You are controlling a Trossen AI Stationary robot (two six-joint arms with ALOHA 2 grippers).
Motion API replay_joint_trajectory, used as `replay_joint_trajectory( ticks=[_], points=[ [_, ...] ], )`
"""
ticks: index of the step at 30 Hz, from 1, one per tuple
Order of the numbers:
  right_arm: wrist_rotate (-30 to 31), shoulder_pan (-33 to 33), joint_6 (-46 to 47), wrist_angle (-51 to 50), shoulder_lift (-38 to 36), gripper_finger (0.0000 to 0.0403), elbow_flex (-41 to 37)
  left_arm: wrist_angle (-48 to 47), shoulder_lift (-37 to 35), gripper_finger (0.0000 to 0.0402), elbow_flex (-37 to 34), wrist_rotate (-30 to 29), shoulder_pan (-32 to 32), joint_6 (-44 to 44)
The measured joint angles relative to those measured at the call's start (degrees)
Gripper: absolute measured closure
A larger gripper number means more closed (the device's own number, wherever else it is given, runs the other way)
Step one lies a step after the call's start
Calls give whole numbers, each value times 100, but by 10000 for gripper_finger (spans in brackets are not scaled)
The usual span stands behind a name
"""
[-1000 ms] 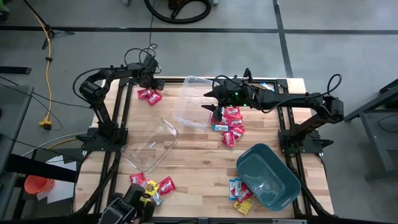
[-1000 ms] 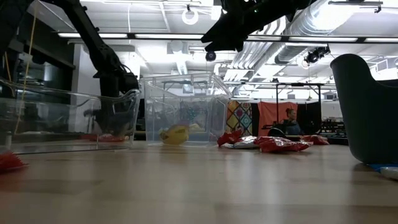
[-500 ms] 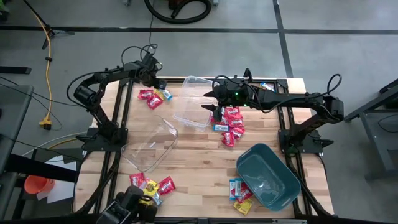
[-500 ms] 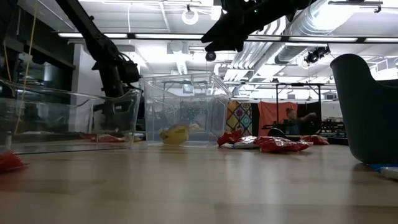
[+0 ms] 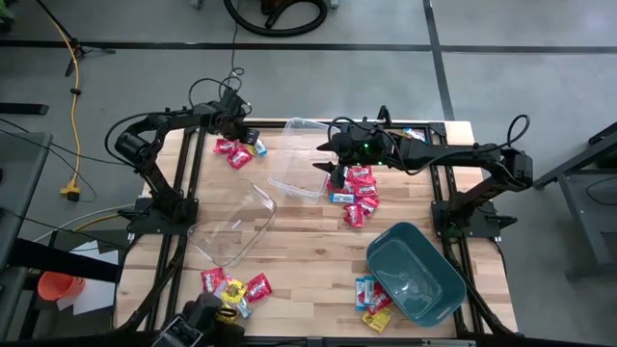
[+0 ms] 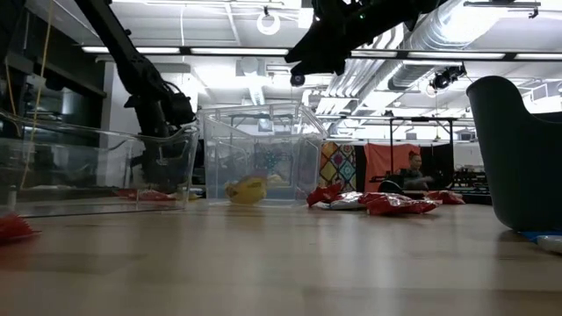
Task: Sort candy
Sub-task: Put the yellow candy into the transparent container
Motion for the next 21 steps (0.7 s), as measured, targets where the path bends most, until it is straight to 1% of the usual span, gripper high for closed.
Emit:
replay_joint_trajectory(
  ticks=[3,13,17,21],
  points=[
    [0,0,1,4,0,153,0,145,0,273,-46,4,0,0],
    [0,0,0,5,0,153,0,106,5,273,-60,-171,0,-2],
    [0,0,0,6,0,153,0,156,146,273,-58,-193,0,16],
    [0,-2,0,6,0,153,0,408,309,273,-46,-192,-11,-84]
  ],
)
